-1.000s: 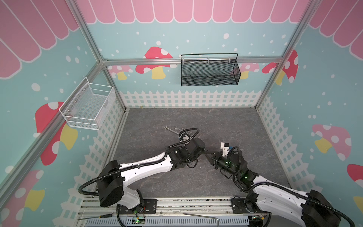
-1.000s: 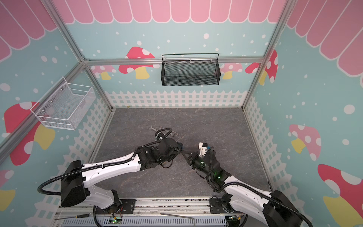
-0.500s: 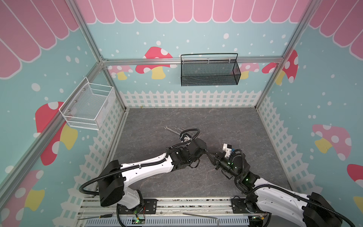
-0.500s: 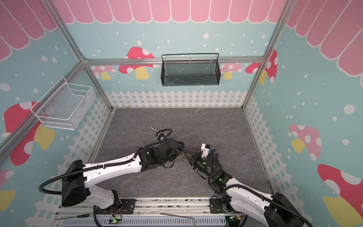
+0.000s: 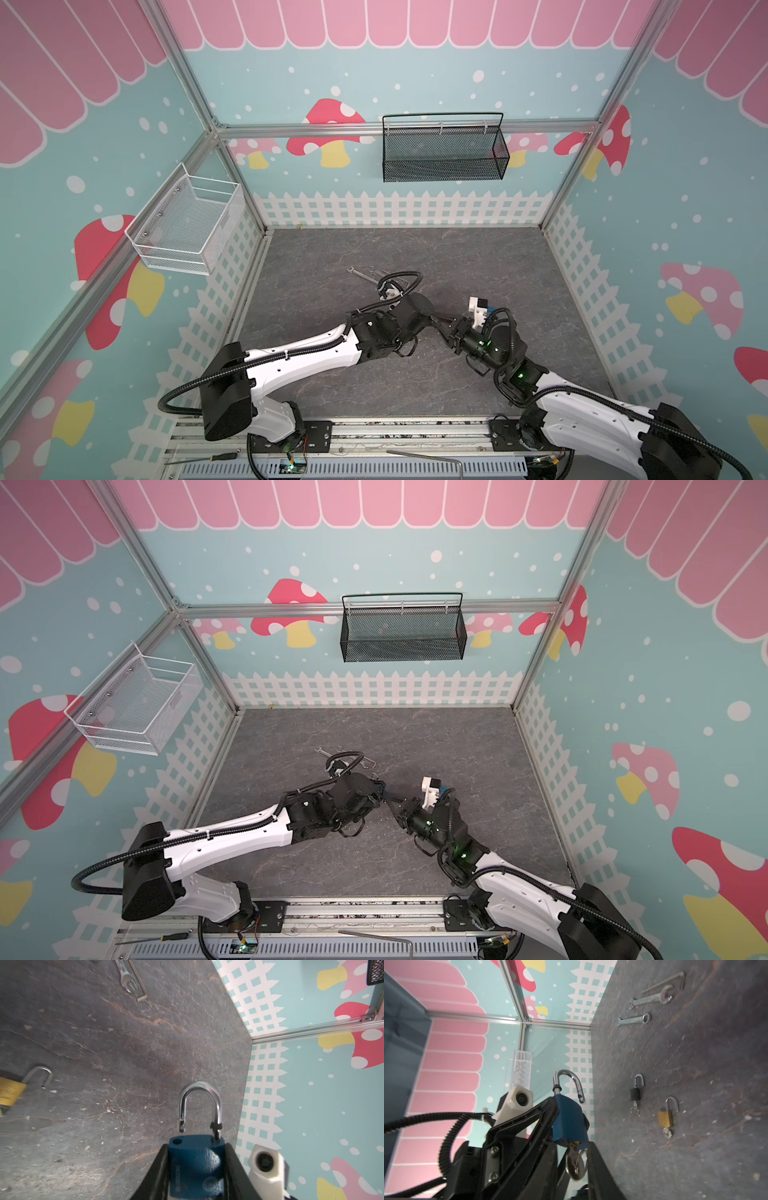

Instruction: Unlock with the key

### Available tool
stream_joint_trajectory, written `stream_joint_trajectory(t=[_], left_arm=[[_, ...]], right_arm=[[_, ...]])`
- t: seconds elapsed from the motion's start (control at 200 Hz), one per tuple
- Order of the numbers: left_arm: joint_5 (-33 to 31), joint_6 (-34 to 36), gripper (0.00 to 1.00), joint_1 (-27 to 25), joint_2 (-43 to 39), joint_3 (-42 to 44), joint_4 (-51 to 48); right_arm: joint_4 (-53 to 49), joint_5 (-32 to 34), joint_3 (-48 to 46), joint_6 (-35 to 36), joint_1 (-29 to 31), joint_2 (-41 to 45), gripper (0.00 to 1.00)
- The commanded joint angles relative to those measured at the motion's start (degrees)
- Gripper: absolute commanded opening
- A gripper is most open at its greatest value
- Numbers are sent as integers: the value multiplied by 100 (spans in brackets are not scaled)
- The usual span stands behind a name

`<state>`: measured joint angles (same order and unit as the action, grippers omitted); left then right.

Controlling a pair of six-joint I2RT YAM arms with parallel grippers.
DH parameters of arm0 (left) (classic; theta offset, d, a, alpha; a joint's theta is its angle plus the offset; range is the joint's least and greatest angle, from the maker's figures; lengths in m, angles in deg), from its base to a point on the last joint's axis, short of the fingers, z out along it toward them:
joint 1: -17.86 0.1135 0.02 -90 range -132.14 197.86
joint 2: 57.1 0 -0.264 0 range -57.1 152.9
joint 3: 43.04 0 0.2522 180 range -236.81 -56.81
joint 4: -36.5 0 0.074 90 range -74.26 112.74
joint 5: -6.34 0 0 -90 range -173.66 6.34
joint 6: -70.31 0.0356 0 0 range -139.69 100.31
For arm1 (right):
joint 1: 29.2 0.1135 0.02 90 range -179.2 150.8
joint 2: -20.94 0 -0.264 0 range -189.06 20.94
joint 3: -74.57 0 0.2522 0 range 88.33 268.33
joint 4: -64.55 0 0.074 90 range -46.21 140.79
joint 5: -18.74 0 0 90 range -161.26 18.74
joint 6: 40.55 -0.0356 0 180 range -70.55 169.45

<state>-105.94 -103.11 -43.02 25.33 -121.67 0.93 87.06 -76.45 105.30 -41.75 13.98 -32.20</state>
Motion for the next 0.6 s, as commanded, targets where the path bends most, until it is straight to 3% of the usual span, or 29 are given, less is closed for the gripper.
stream_joint_trajectory(t=[0.0, 0.18, 0.445, 0.595], left_arm=[[-178, 489, 0, -51, -433, -49, -497], [-74, 1193, 0, 256, -1061, 482, -518], [-219, 3300, 0, 323, -1792, 988, -500], [-49, 4642, 0, 326, -2033, 1529, 411]], right_arm=[[-486, 149, 164, 597, -20, 117, 36], [-1203, 284, 108, 1262, -59, 632, 53], [-3257, 141, 1005, 3075, -295, 956, 72], [-4151, 3, 1774, 4125, -362, 674, 79]])
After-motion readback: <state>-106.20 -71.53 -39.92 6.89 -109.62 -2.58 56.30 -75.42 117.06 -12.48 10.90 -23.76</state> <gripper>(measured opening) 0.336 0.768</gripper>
